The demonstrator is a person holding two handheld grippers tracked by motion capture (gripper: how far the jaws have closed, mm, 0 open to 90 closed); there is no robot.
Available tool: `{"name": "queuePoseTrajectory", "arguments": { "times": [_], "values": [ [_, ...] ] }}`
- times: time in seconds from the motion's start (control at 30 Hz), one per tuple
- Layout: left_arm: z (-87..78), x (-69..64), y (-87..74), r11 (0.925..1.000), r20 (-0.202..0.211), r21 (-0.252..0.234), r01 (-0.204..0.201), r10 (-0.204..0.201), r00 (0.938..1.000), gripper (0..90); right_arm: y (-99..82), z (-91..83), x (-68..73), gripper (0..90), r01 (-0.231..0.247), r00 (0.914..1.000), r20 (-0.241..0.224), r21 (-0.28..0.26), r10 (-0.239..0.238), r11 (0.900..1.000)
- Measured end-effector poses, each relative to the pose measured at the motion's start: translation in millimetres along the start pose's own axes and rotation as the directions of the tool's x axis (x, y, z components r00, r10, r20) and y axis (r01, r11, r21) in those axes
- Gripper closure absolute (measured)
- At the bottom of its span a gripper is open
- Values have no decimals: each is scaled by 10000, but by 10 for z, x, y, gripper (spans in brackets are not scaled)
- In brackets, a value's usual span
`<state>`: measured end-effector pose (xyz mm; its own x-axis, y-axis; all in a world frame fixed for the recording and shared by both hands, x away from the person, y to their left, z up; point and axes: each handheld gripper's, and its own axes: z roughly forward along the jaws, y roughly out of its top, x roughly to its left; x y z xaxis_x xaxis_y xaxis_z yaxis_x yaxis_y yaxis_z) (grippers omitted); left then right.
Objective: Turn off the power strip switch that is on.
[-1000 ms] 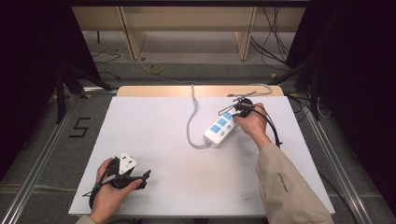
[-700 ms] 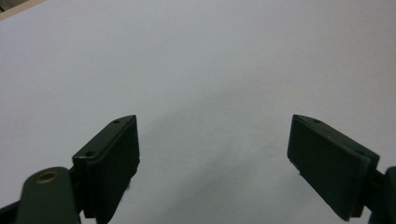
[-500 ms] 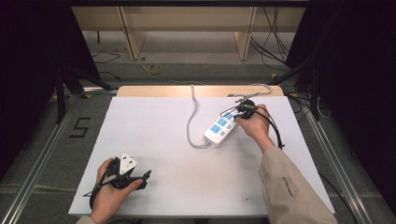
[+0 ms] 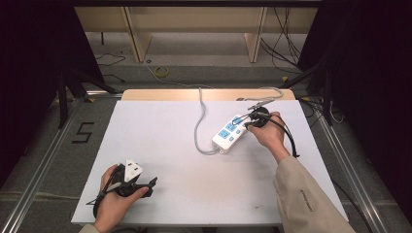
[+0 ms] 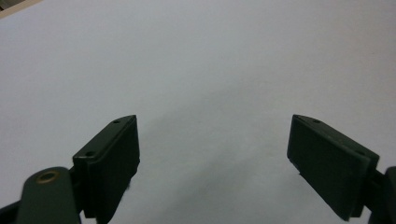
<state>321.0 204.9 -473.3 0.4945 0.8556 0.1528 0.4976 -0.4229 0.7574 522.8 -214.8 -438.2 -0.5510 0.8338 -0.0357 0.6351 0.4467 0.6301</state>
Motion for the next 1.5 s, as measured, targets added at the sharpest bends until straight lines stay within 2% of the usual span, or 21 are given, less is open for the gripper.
{"name": "queuePoseTrajectory", "arguments": {
  "times": [0.5,1.17,1.5],
  "values": [
    [3,-4,1,10000,-6,6,-11,11,10000,168,-117,-139,-14,900,162,9999,-34,-60,-162,9999],
    [-2,-7,2,10000,-17,-7,18,-18,10000,169,-343,-279,99,900,323,9991,-279,-158,-327,9994],
    [-3,-6,3,10000,-25,-6,-3,3,10000,169,-496,-385,107,836,259,9990,-346,-331,-271,9991]
  ]
}}
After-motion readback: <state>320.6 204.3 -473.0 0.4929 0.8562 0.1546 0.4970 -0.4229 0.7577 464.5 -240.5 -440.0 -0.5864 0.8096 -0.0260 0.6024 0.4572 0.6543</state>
